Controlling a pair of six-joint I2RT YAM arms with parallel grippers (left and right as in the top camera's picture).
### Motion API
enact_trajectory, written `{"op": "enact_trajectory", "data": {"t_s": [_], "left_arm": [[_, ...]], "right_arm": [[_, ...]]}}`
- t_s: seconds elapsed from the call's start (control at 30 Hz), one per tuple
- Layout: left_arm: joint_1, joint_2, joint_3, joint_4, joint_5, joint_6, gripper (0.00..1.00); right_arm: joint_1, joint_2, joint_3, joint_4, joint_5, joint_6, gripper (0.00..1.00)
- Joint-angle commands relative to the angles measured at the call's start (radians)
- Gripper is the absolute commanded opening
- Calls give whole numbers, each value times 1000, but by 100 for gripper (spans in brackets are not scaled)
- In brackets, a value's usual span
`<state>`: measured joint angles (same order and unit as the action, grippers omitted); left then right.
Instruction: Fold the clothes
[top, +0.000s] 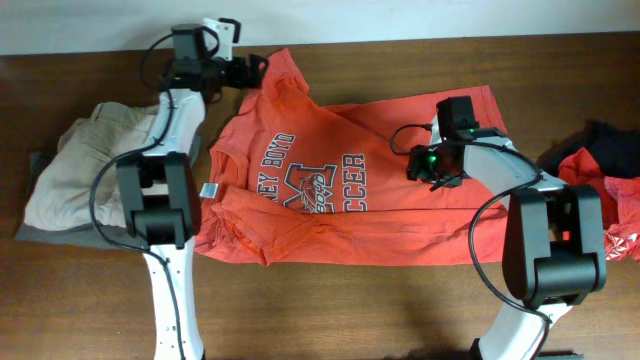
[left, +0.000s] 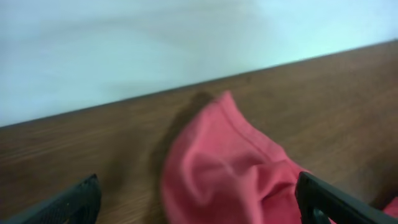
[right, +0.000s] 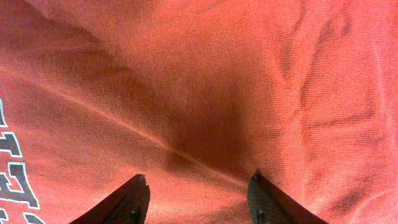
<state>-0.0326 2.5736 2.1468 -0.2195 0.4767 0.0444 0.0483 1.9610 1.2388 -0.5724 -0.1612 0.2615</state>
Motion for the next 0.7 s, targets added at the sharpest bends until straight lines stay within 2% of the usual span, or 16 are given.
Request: {"op": "enact_trajectory", "data": {"t_s": [0.0, 0.33, 0.4, 0.57, 0.67], "left_arm": [[-33, 43, 21, 0, 25, 56, 99], [-64, 103, 21, 24, -2, 76, 98], [-69, 112, 21, 37, -3, 78, 90], [-76, 131, 21, 48, -32, 77, 57], [-76, 130, 22, 65, -39, 77, 47]], "right_arm": [[-10, 21, 11, -2, 15, -3, 56], [-10, -83, 68, 37, -95, -185, 63], [-10, -107, 74, 34, -97, -185, 64], [-10, -145, 74, 13, -97, -197, 65], [-10, -149, 74, -4, -75, -206, 65]]}}
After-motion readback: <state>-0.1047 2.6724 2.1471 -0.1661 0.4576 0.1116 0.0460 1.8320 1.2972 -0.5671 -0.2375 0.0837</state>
